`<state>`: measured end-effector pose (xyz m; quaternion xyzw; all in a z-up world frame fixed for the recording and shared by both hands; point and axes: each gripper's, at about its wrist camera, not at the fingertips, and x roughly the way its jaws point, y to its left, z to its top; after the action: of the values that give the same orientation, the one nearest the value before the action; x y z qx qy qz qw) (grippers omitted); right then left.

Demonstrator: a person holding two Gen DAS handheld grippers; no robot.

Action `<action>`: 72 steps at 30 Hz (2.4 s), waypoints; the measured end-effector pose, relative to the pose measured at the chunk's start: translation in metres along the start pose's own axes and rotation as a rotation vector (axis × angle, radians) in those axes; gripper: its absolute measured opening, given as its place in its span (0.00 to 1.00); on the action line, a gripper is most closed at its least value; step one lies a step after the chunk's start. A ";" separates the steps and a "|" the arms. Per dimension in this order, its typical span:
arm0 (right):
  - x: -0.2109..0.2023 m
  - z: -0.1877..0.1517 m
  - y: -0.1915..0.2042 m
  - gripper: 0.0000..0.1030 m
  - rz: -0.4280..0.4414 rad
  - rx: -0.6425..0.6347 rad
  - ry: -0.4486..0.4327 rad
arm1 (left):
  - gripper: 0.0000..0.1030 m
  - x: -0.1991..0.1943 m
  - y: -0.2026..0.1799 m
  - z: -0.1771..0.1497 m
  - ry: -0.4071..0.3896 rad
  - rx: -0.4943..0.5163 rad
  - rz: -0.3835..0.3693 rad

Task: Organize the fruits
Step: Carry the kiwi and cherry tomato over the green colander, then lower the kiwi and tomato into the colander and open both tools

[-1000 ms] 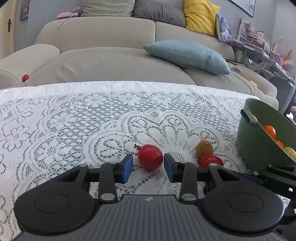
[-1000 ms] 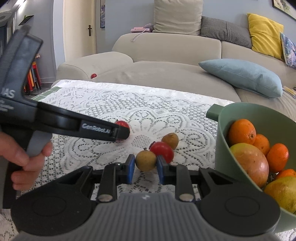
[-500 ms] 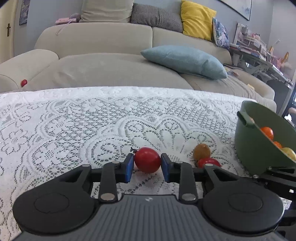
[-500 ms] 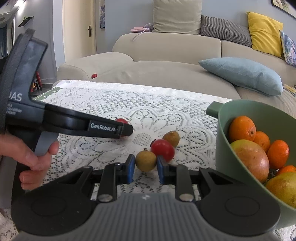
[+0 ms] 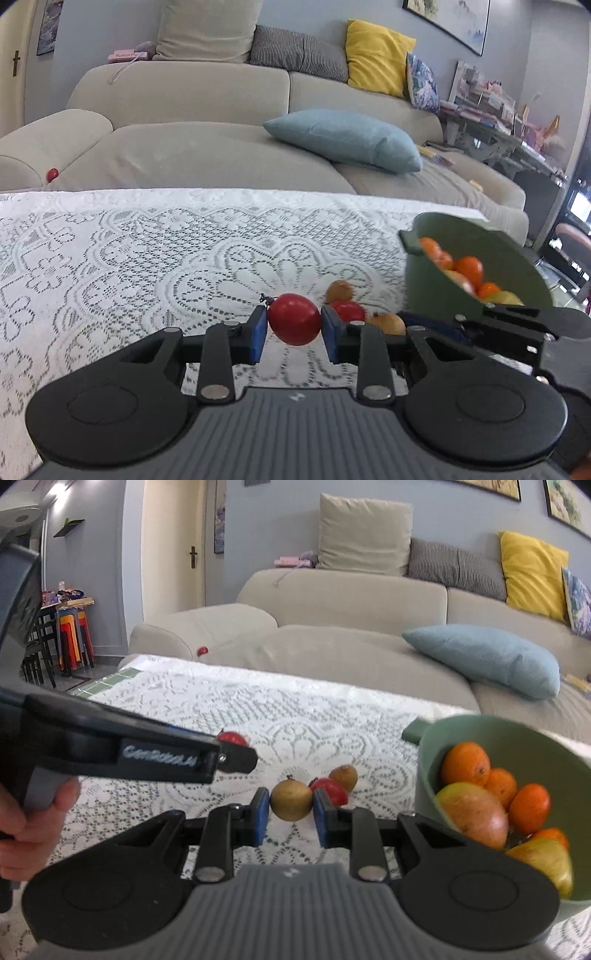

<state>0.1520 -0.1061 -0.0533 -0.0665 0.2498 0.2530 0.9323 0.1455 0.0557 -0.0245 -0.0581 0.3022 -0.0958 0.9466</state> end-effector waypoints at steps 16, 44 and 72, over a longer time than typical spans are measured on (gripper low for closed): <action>-0.063 0.024 -0.034 0.22 -0.071 0.008 -0.119 | 0.34 -0.036 -0.041 0.016 -0.046 0.033 -0.053; -0.045 0.032 -0.152 0.22 -0.287 0.050 0.058 | 0.34 0.056 -0.147 0.058 0.058 0.251 -0.156; -0.018 0.007 -0.163 0.22 -0.314 0.053 0.202 | 0.34 0.108 -0.156 0.047 0.163 0.257 -0.180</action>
<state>0.2238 -0.2526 -0.0385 -0.1051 0.3351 0.0896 0.9320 0.2363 -0.1170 -0.0210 0.0447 0.3569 -0.2223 0.9062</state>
